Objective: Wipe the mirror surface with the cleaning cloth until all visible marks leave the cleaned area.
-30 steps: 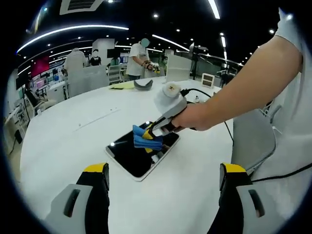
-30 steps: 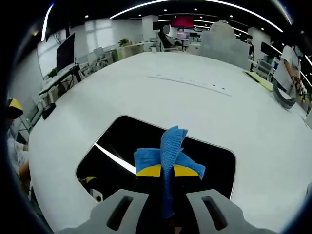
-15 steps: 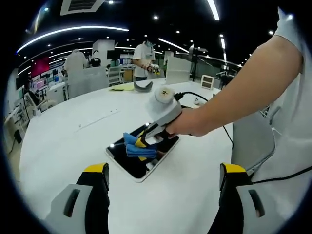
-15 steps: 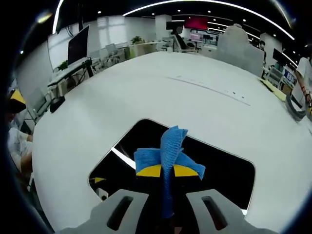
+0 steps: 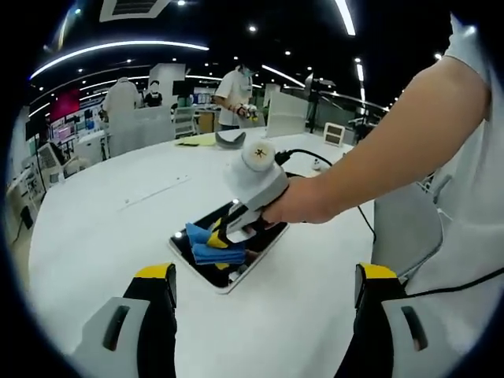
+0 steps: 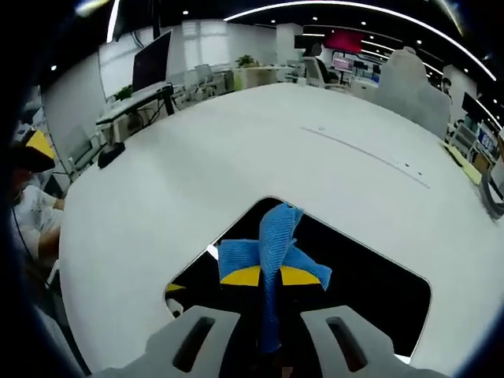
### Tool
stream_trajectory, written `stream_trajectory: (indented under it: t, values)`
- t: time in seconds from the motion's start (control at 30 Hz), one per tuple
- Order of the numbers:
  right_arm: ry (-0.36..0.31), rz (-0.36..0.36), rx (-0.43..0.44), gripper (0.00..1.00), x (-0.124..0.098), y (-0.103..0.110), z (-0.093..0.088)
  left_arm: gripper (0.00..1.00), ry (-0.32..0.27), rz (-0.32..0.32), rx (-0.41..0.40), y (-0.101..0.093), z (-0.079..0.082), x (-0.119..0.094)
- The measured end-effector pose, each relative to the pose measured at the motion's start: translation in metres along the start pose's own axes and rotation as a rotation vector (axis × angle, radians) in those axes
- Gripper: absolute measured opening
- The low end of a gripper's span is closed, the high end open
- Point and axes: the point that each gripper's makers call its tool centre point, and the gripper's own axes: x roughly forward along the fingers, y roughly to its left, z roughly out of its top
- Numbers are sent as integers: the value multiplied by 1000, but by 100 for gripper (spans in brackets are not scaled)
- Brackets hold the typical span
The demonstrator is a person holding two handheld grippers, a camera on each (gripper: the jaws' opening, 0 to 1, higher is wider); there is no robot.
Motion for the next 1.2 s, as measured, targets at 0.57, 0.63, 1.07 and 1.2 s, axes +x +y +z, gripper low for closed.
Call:
stream_trajectory:
  t: [0.57, 0.63, 1.07, 1.2]
  values:
    - [2, 78, -65, 2, 9, 22, 9, 95, 10, -10, 25, 3, 4, 3]
    - [-1, 85, -70, 2, 9, 23, 9, 95, 9, -9, 28, 3, 5, 3]
    - [-16, 136, -121, 2, 12, 31, 13, 95, 21, -9, 30, 6, 4, 6]
    - [-17, 146, -126, 2, 13, 32, 13, 95, 26, -11, 38, 6, 4, 7]
